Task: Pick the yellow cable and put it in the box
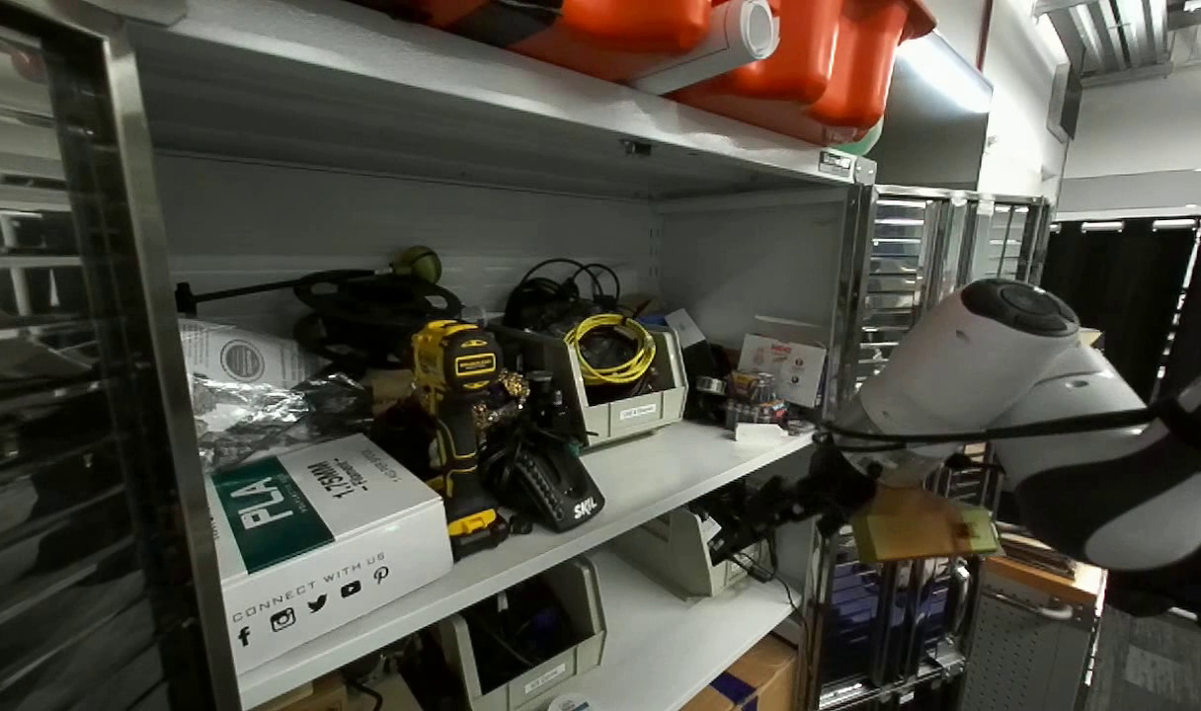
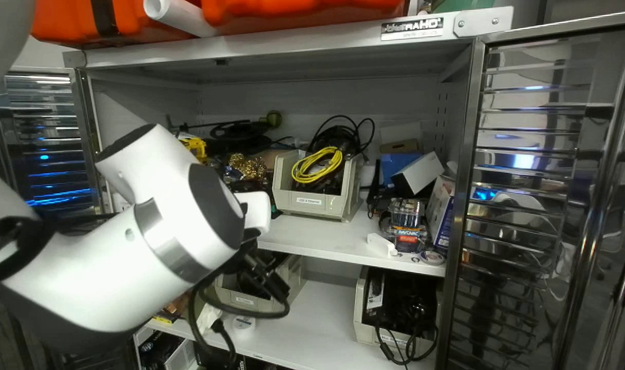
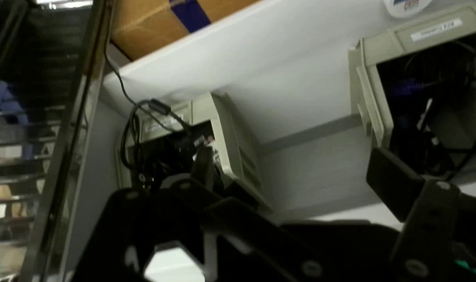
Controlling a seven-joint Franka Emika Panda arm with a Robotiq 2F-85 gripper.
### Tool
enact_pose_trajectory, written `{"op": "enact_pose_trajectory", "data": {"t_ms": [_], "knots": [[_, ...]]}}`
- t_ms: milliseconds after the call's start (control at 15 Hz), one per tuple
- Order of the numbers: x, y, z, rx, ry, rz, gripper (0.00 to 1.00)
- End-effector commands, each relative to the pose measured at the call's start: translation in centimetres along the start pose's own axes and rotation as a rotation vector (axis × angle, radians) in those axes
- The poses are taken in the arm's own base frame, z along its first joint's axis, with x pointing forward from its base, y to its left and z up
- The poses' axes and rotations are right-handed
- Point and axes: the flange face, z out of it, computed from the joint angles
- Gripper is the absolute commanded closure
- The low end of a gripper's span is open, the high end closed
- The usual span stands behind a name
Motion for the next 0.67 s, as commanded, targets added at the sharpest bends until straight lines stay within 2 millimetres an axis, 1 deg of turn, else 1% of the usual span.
{"op": "enact_pose_trajectory", "data": {"t_ms": [0, 200, 333, 400, 467, 533, 600], "knots": [[-5.0, -0.6, 1.7, 0.039, -0.121, 0.02, 0.0], [-9.5, -2.3, 3.8, 0.041, -0.245, 0.029, 0.0], [-12.3, -3.8, 4.9, 0.046, -0.328, 0.028, 0.0], [-13.0, -5.2, 6.4, 0.067, -0.366, 0.026, 0.0], [-14.2, -5.9, 6.7, 0.097, -0.39, 0.011, 0.0], [-12.8, -5.2, 5.8, 0.052, -0.356, 0.021, 0.0], [-13.8, -6.0, 6.2, 0.067, -0.386, 0.016, 0.0]]}}
